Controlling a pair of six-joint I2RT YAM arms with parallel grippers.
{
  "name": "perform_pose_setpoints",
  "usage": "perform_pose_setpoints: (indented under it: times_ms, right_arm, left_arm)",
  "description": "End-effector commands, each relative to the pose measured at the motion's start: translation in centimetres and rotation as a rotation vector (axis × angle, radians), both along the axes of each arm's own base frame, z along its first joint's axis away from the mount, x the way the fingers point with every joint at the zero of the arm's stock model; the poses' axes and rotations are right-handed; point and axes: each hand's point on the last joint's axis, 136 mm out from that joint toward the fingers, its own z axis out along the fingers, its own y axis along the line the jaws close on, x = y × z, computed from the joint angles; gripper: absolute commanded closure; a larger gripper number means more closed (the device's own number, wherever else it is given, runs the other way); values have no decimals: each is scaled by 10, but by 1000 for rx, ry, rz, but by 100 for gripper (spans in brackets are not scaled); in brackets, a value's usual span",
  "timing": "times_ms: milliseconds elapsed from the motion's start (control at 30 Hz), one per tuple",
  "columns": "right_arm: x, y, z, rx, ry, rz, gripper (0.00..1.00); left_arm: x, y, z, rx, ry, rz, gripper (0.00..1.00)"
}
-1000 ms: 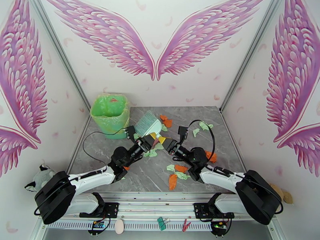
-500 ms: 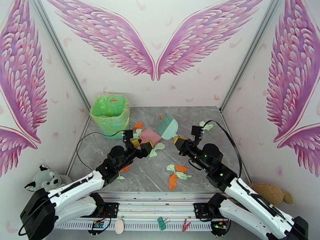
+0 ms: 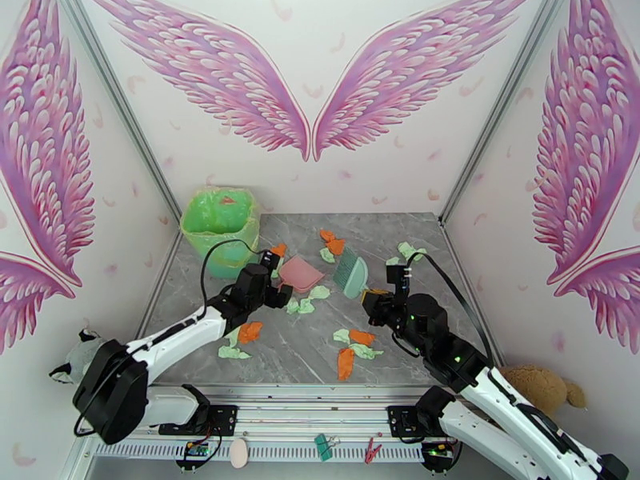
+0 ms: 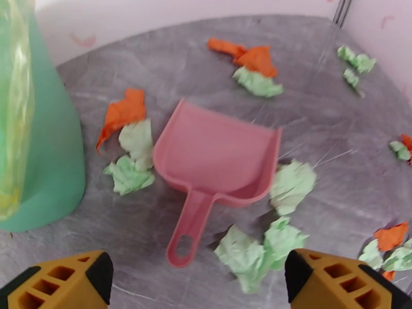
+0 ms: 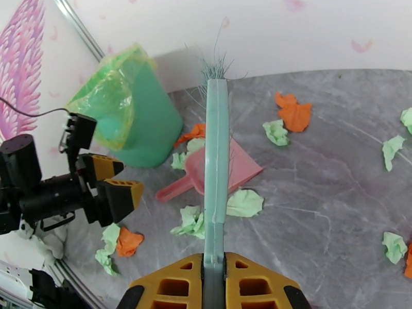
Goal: Sweep away the paper scraps from the table
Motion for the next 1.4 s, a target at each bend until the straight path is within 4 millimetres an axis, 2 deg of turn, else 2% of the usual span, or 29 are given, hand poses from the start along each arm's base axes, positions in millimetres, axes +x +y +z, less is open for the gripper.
perform_pose_setpoints:
  times_ms: [0, 233, 500, 833, 1033, 1367]
  right_arm:
    - [-1, -5, -5, -22, 6, -5, 100]
    - [-2, -4, -13, -33, 25, 3, 100]
    - [-1, -1, -18, -27, 41, 9, 100]
    - [2, 4, -19, -19, 50, 22, 100]
    - [2, 4, -24, -21, 58, 19, 100]
    - [1, 4, -26, -21, 61, 21, 100]
  left_arm:
    - [8, -6, -15, 64, 53, -89, 13]
    - [21, -27, -36, 64, 78, -186, 13]
    - [31, -23, -59, 83, 120, -176, 16]
    - [42, -24, -63, 71, 126, -170, 17]
    - [46, -27, -67, 57, 138, -172, 31]
    - [51, -23, -73, 49, 170, -143, 27]
